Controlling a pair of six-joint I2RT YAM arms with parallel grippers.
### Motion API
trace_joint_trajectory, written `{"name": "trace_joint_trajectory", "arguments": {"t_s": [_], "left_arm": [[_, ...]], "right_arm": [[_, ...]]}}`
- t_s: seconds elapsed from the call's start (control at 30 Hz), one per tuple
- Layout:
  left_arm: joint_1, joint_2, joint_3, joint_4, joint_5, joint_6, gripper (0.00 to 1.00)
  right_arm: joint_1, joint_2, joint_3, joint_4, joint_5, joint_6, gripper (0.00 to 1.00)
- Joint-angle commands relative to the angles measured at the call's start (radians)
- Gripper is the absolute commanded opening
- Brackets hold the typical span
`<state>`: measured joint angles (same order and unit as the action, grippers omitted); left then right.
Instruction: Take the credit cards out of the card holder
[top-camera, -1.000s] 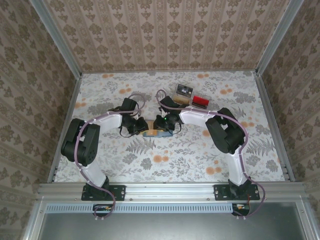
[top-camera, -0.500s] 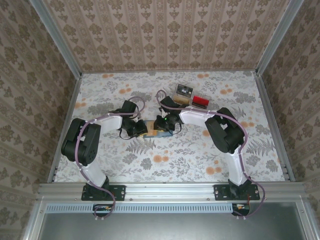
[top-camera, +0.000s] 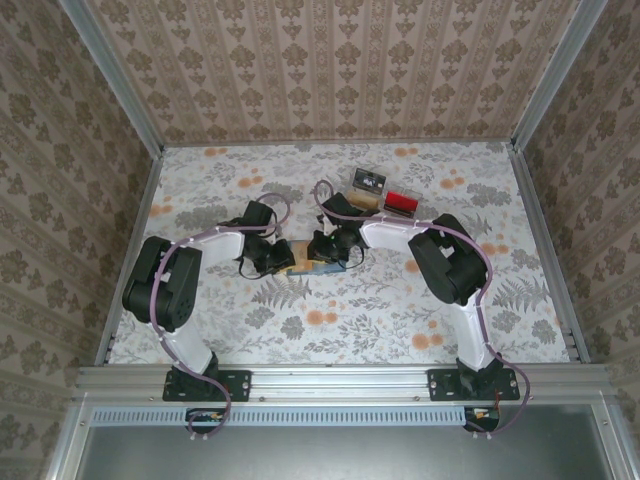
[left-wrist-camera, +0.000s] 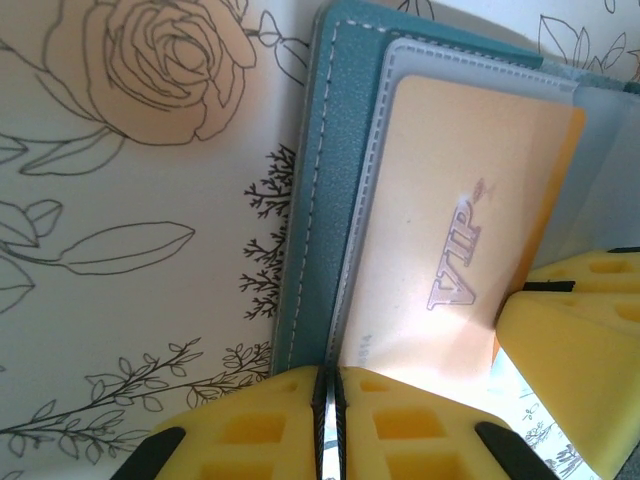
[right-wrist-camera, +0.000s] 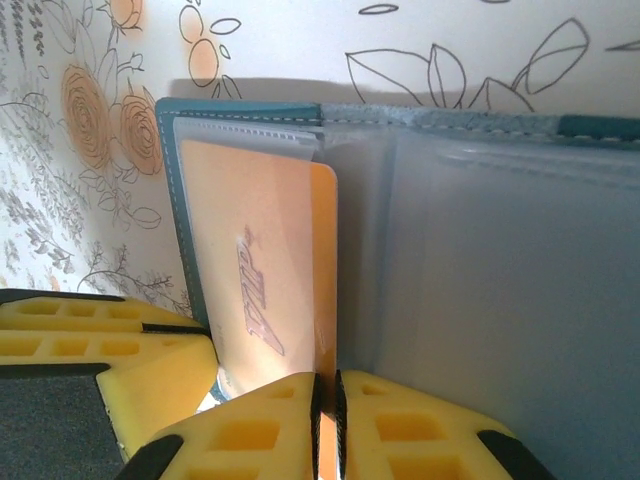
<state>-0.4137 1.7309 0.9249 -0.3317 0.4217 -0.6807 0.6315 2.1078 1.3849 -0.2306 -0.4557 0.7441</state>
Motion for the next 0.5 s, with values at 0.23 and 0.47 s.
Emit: {"name": "trace_joint_trajectory", "arguments": {"t_s": [0.23, 0.47], "left_arm": [[0.0, 0.033, -0.013, -0.008, 0.01, 0.013, 0.14], [0.005, 0.002, -0.012, -0.017, 0.014, 0.014, 0.16]], "right_arm": [[-0.007, -0.012, -0.061, 0.105, -0.091, -0.003, 0.12], [-0.016, -0.055, -0.104, 0.131, -0.073, -0.014, 0.02]]}}
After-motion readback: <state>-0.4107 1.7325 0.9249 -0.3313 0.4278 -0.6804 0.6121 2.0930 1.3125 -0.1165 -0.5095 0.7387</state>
